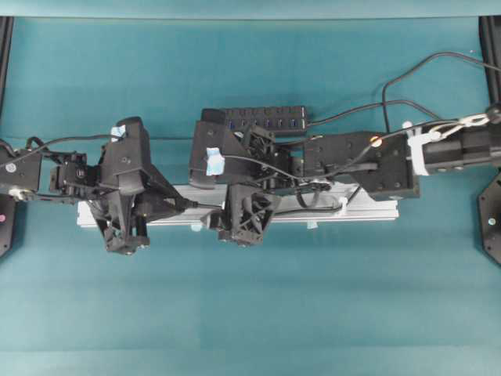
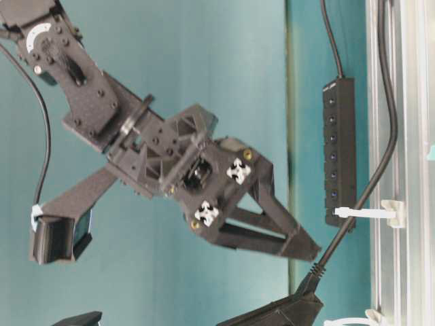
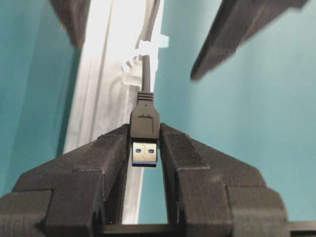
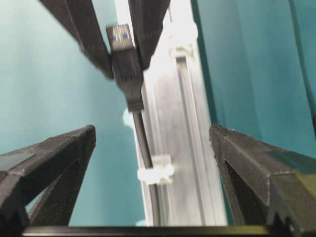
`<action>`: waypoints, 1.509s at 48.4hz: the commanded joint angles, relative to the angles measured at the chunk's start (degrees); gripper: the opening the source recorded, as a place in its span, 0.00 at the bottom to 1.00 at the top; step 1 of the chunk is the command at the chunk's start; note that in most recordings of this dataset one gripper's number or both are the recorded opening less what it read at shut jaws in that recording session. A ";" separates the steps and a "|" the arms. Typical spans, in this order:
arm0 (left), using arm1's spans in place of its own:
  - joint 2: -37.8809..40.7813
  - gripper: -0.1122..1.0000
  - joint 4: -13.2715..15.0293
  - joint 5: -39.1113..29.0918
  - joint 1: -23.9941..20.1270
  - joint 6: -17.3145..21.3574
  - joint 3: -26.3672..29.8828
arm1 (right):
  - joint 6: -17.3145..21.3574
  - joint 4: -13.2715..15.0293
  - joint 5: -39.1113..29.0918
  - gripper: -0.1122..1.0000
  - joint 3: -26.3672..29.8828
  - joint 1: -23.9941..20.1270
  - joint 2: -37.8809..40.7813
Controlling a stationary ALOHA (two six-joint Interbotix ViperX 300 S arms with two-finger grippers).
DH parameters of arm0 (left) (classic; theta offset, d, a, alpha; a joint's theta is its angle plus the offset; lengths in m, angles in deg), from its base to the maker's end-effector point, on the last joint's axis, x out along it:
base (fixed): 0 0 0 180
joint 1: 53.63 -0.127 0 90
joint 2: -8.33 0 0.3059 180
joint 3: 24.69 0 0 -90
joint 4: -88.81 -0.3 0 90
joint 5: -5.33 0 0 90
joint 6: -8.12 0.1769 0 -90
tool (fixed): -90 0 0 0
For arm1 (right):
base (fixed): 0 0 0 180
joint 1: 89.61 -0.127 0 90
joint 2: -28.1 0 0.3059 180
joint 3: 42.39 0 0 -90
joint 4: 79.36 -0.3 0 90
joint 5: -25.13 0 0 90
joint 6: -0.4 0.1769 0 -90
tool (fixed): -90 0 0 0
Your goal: Pass the USB cable through three rings with both arms.
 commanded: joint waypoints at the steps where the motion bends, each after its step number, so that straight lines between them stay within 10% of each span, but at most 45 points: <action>1: -0.88 0.31 -0.09 0.53 0.18 0.18 1.14 | -0.35 0.18 0.62 0.79 1.05 -0.26 -0.18; 39: -0.88 0.31 -0.18 0.26 0.18 0.18 1.05 | -5.27 0.26 1.58 0.15 4.13 -2.11 3.69; 73: -0.97 0.34 -0.18 0.18 -0.26 -0.97 0.70 | -8.35 0.18 -3.08 0.06 8.26 -1.49 5.36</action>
